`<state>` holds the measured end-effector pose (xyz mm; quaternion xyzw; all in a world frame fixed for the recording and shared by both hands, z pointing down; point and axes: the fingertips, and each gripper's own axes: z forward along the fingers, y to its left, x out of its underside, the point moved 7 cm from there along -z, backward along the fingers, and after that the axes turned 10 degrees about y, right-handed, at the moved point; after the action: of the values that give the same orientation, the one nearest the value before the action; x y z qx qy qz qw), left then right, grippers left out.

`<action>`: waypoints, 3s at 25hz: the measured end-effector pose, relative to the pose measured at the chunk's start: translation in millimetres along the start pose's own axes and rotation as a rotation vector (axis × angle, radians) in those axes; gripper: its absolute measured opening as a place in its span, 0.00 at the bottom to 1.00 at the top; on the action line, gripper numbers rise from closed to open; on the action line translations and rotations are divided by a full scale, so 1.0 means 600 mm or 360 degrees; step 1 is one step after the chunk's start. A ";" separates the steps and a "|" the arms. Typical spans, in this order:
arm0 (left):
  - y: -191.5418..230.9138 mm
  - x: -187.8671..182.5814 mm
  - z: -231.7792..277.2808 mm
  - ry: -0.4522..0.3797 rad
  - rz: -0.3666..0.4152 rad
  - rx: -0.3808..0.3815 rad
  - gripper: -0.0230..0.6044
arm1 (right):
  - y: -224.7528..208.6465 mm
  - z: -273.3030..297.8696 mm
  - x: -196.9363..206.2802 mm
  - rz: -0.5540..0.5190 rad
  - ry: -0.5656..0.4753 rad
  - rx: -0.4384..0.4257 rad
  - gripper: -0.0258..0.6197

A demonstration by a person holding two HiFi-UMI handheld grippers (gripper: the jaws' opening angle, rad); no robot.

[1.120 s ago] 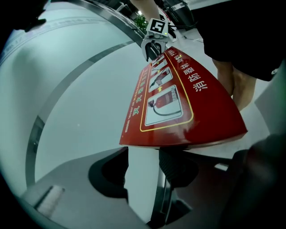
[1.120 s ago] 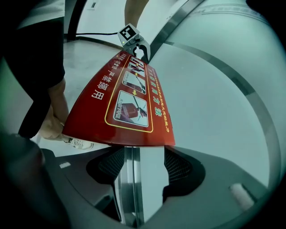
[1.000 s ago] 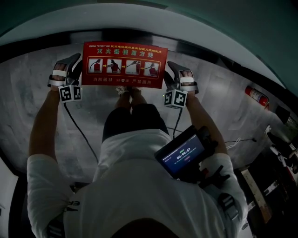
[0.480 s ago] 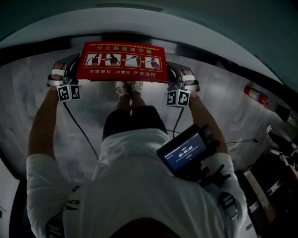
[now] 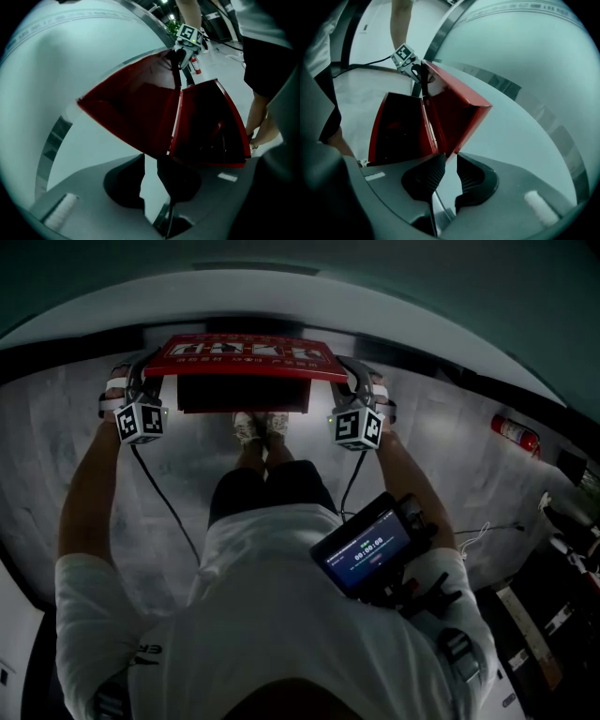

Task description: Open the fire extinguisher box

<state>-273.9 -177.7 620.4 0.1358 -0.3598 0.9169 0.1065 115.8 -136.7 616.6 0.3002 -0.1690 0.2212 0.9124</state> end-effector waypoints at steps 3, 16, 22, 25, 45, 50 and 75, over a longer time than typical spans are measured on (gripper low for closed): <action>0.017 -0.006 0.005 0.0040 -0.0138 0.0068 0.15 | -0.017 0.006 -0.005 0.0165 0.0007 -0.0013 0.18; 0.069 -0.033 0.041 0.0163 -0.0309 0.0159 0.14 | -0.078 0.039 -0.025 0.0344 0.0078 0.0018 0.16; 0.081 -0.035 0.043 0.0200 -0.0355 0.0159 0.14 | -0.089 0.044 -0.036 0.0378 0.0108 0.0019 0.15; 0.083 -0.037 0.045 0.0218 -0.0365 0.0156 0.14 | -0.093 0.047 -0.039 0.0385 0.0122 0.0019 0.15; 0.103 -0.026 0.024 0.0276 -0.0601 -0.0045 0.14 | -0.131 0.025 -0.026 0.0394 0.0187 0.0169 0.15; 0.111 -0.045 -0.062 0.0167 -0.0874 -0.0188 0.07 | -0.134 -0.050 -0.063 0.0409 0.0102 0.0267 0.06; -0.095 -0.279 -0.446 -0.0537 -0.1772 -0.0139 0.04 | 0.019 -0.425 -0.107 0.1086 -0.0619 -0.0200 0.06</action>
<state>-145.8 31.3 413.1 0.4441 -0.2838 0.6728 0.5192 100.6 10.8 399.2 0.2065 -0.4420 0.4400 0.7539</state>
